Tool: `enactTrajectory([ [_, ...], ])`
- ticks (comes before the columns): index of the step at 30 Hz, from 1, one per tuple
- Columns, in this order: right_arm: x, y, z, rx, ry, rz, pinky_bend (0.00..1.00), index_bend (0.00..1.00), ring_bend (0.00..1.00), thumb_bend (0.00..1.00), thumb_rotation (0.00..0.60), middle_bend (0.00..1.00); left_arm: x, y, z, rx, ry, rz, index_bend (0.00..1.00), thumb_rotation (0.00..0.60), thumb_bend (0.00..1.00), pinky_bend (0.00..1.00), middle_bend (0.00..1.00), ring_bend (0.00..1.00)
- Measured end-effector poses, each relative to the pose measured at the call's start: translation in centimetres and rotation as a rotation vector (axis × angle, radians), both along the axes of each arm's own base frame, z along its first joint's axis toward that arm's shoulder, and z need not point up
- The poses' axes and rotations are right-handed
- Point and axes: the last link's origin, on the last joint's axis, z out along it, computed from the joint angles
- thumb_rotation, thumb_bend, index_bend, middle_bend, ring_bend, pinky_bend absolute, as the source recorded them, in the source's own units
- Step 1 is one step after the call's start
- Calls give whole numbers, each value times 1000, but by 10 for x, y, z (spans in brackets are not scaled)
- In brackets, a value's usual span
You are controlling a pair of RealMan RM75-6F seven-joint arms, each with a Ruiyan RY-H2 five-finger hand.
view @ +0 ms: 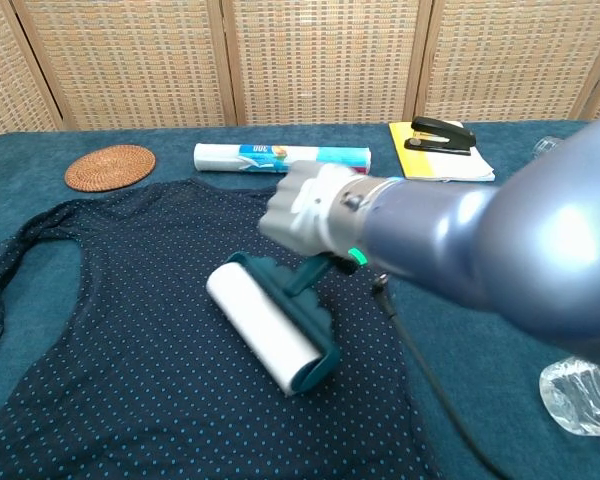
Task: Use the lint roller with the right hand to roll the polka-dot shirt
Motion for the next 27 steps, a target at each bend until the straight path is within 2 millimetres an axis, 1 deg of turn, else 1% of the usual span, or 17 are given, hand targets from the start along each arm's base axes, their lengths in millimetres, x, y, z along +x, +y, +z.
enactTrajectory([
  [4, -31, -30, 24, -96, 52, -4, 1000, 722, 1000, 741, 600, 992, 1, 1, -2, -4, 4, 1, 0, 600, 0, 0, 0, 0],
  [7, -46, -44, 36, -135, 69, -25, 1000, 722, 1000, 740, 600, 992, 1, 2, -3, -9, 3, 2, 0, 600, 0, 0, 0, 0],
  [11, -54, -50, 41, -136, 76, -39, 1000, 721, 1000, 740, 600, 993, 1, 2, -3, -10, 4, 3, 0, 600, 0, 0, 0, 0],
  [14, -52, -48, 39, -123, 72, -38, 1000, 721, 1000, 740, 600, 992, 1, 3, -4, -11, 5, 6, 0, 600, 0, 0, 0, 0],
  [18, -41, -40, 30, -94, 62, -22, 1000, 721, 1000, 740, 600, 992, 1, 3, -4, -9, 6, 6, 0, 600, 0, 0, 0, 0],
  [21, -31, -31, 22, -70, 53, -3, 1000, 722, 1000, 740, 600, 992, 0, 3, -4, -8, 5, 8, 0, 600, 0, 0, 0, 0],
  [27, -7, -4, 3, 1, 4, 26, 1000, 721, 1000, 740, 600, 992, -1, 3, -3, -8, 3, 11, 0, 600, 0, 0, 0, 0],
])
